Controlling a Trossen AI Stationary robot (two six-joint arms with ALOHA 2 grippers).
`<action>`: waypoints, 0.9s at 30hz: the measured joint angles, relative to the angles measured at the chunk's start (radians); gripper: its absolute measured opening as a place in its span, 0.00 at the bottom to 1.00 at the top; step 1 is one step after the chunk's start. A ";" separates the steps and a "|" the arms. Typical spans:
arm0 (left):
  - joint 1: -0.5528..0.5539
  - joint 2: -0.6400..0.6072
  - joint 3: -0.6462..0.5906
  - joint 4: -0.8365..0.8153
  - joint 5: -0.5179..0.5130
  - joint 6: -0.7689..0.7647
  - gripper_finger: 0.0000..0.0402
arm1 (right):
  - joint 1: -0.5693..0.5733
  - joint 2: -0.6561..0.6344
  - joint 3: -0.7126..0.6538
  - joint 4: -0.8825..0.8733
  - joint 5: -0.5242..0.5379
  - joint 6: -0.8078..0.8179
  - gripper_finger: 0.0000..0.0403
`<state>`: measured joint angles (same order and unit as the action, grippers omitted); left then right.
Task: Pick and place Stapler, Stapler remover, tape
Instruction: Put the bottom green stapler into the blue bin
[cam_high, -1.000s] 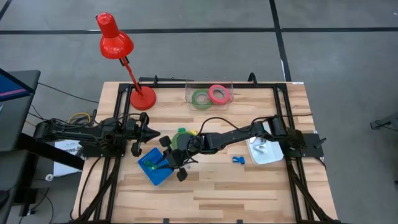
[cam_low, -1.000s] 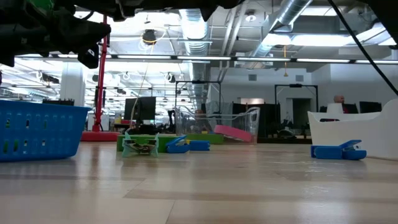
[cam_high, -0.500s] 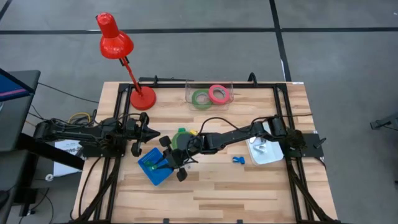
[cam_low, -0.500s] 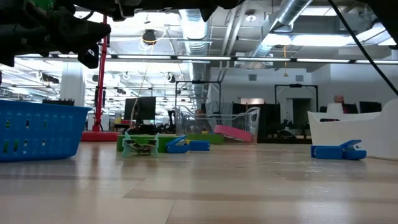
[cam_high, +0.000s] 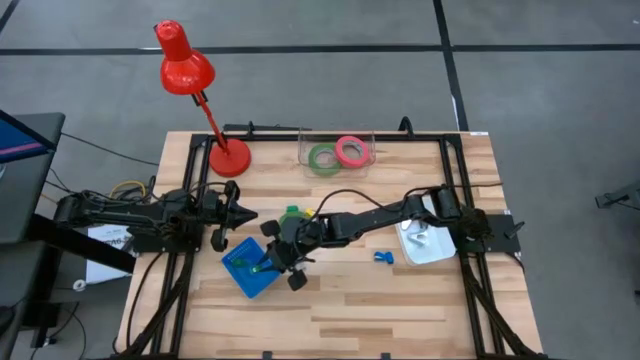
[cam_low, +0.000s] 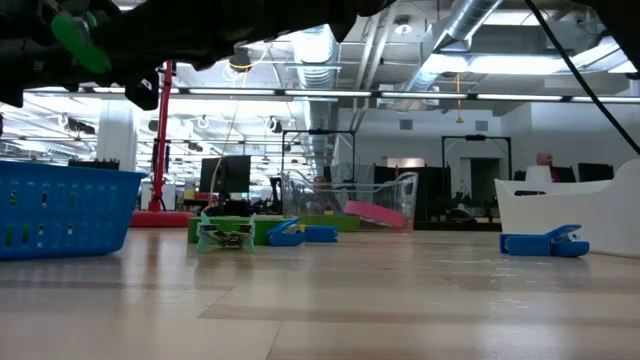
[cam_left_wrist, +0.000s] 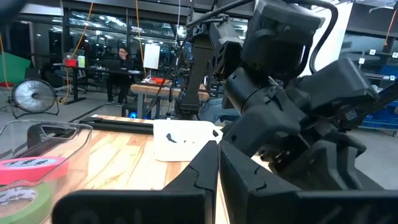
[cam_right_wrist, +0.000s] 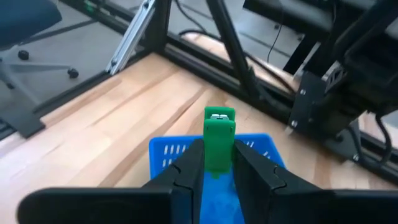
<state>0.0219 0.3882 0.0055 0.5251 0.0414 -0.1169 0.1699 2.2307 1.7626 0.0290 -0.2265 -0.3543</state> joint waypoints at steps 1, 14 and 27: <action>0.000 0.000 0.000 0.000 0.000 0.000 0.02 | 0.000 0.000 0.000 -0.010 0.000 0.000 0.17; 0.000 0.000 0.000 0.000 0.000 0.000 0.02 | 0.000 0.000 0.000 -0.026 0.000 -0.003 0.17; 0.000 0.000 0.000 0.000 0.000 0.000 0.02 | -0.001 0.016 -0.002 0.001 0.024 -0.003 0.17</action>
<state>0.0219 0.3882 0.0055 0.5251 0.0413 -0.1171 0.1688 2.2463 1.7611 0.0296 -0.2024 -0.3576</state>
